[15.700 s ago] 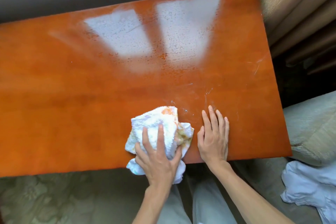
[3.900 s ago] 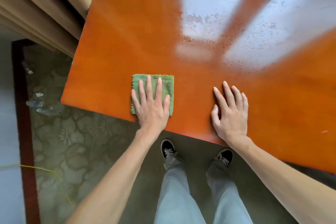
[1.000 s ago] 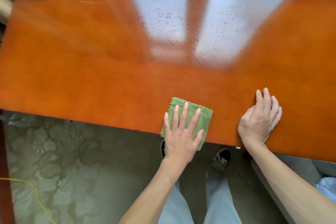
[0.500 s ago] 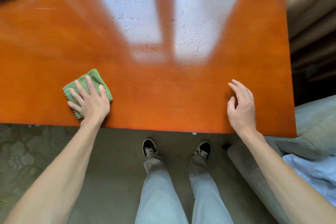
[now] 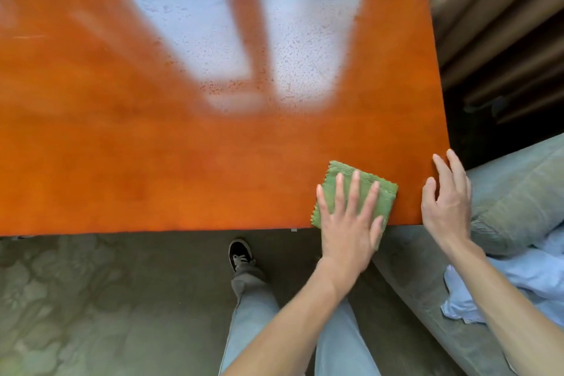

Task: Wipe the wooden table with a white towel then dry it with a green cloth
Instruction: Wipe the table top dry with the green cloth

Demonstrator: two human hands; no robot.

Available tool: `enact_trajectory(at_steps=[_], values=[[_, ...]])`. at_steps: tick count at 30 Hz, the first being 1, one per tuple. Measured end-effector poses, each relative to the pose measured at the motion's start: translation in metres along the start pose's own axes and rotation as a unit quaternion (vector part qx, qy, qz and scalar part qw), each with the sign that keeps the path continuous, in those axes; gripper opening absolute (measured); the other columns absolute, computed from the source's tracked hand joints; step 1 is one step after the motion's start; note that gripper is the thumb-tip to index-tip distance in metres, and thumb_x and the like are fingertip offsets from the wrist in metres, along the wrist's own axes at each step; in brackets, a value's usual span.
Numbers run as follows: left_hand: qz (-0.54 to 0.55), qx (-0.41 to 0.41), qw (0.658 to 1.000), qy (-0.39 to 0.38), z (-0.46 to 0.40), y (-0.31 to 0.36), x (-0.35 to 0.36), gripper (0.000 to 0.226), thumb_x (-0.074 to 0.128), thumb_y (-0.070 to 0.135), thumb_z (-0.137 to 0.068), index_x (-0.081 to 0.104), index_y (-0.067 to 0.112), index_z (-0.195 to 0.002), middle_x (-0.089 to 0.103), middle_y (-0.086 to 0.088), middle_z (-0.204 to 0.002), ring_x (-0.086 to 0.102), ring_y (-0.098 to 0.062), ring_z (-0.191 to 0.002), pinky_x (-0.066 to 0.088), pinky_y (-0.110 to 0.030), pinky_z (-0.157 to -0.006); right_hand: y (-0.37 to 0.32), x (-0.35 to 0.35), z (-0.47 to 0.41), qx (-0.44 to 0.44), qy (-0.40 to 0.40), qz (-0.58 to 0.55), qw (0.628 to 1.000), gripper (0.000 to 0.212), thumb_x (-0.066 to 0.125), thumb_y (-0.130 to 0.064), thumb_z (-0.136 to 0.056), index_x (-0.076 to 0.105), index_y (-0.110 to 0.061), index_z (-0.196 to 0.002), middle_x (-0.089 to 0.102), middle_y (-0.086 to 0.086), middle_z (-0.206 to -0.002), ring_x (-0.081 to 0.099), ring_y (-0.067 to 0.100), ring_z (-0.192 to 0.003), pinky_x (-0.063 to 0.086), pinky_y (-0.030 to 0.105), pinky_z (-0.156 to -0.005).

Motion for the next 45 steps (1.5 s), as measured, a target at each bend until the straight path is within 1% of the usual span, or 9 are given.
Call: enact_trajectory(at_steps=[4,12,18,20,26,30,35,37,45], values=[[-0.026,0.022,0.999,0.003,0.011,-0.042,-0.005,0.062,0.019,0.059,-0.103,0.012,0.034,-0.160,0.006,-0.006,-0.168,0.002,-0.032,-0.154,0.016,-0.061,-0.119,0.001,0.000,0.001,-0.001,-0.003,-0.009,1.000,0.050,0.032,-0.030,-0.102,0.036,-0.019,-0.150,0.023,0.000,-0.163,0.032,0.027,-0.143,0.037,0.045,-0.107],[0.024,-0.252,0.967,0.042,-0.011,-0.216,-0.054,0.066,0.018,0.058,-0.099,0.017,0.030,-0.159,0.007,-0.007,-0.168,0.008,-0.035,-0.153,0.007,-0.064,-0.118,0.009,0.000,0.000,-0.023,0.016,-0.037,0.999,0.045,0.038,-0.020,-0.103,0.042,-0.018,-0.148,0.028,0.000,-0.161,0.038,0.025,-0.140,0.037,0.035,-0.101],[0.083,-0.381,0.917,0.085,-0.075,-0.224,-0.075,0.060,0.024,0.046,-0.106,0.007,0.028,-0.160,-0.002,-0.013,-0.167,-0.004,-0.040,-0.152,-0.001,-0.068,-0.117,0.015,-0.002,-0.003,-0.006,0.033,-0.119,0.992,0.043,0.038,-0.010,-0.103,0.046,-0.013,-0.145,0.036,0.002,-0.158,0.036,0.014,-0.141,0.031,0.020,-0.110],[0.079,-0.350,0.929,0.085,-0.101,-0.189,-0.074,0.060,0.023,0.047,-0.105,0.007,0.029,-0.160,-0.003,-0.012,-0.168,-0.006,-0.039,-0.152,-0.002,-0.068,-0.117,0.018,-0.006,-0.004,0.029,0.048,-0.175,0.983,0.044,0.034,-0.010,-0.102,0.049,-0.011,-0.144,0.041,0.004,-0.155,0.037,0.008,-0.138,0.028,0.009,-0.110],[-0.011,-0.081,0.995,0.049,-0.133,-0.019,-0.042,0.068,0.012,0.055,-0.096,0.016,0.030,-0.159,0.006,-0.011,-0.168,0.003,-0.038,-0.153,0.001,-0.067,-0.118,0.021,-0.018,-0.011,0.177,0.014,-0.291,0.940,0.040,0.035,-0.015,-0.106,0.054,-0.016,-0.141,0.058,-0.001,-0.138,0.049,0.004,-0.122,0.039,0.011,-0.096],[-0.034,0.070,0.996,0.031,-0.097,0.063,-0.014,0.062,0.023,0.054,-0.103,0.020,0.030,-0.159,0.009,-0.009,-0.168,0.002,-0.035,-0.154,0.007,-0.065,-0.117,0.025,-0.018,-0.019,0.236,0.014,-0.343,0.909,0.035,0.040,-0.017,-0.104,0.065,-0.017,-0.128,0.066,0.002,-0.127,0.058,0.015,-0.117,0.044,0.026,-0.096],[-0.072,0.183,0.981,-0.004,-0.027,0.063,0.008,0.059,0.024,0.053,-0.105,0.013,0.034,-0.160,0.009,-0.005,-0.168,0.001,-0.033,-0.154,0.010,-0.062,-0.120,0.027,-0.019,-0.020,0.243,-0.027,-0.342,0.907,0.035,0.040,-0.021,-0.104,0.063,-0.020,-0.132,0.066,0.000,-0.126,0.060,0.017,-0.115,0.049,0.036,-0.098],[-0.089,0.187,0.978,-0.006,-0.011,0.043,0.007,0.058,0.022,0.053,-0.106,0.010,0.036,-0.160,0.009,-0.003,-0.168,0.003,-0.031,-0.155,0.015,-0.061,-0.120,0.026,-0.019,-0.019,0.240,-0.034,-0.339,0.909,0.036,0.039,-0.024,-0.105,0.061,-0.021,-0.134,0.065,0.000,-0.127,0.060,0.018,-0.115,0.050,0.035,-0.096],[-0.052,-0.036,0.997,0.046,-0.086,-0.053,-0.036,0.060,0.021,0.054,-0.104,0.031,0.028,-0.156,0.025,-0.010,-0.164,0.023,-0.037,-0.150,0.023,-0.064,-0.115,0.019,-0.019,-0.019,0.242,-0.029,-0.301,0.922,0.038,0.035,-0.026,-0.106,0.056,-0.021,-0.138,0.062,0.000,-0.131,0.057,0.019,-0.117,0.049,0.037,-0.097]])
Point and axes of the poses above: each hand's wrist, its own z-axis away from the middle knuckle, its own x-axis out of the palm, y = z × x, the point moved 1 cm from there along -z, towards the middle knuckle
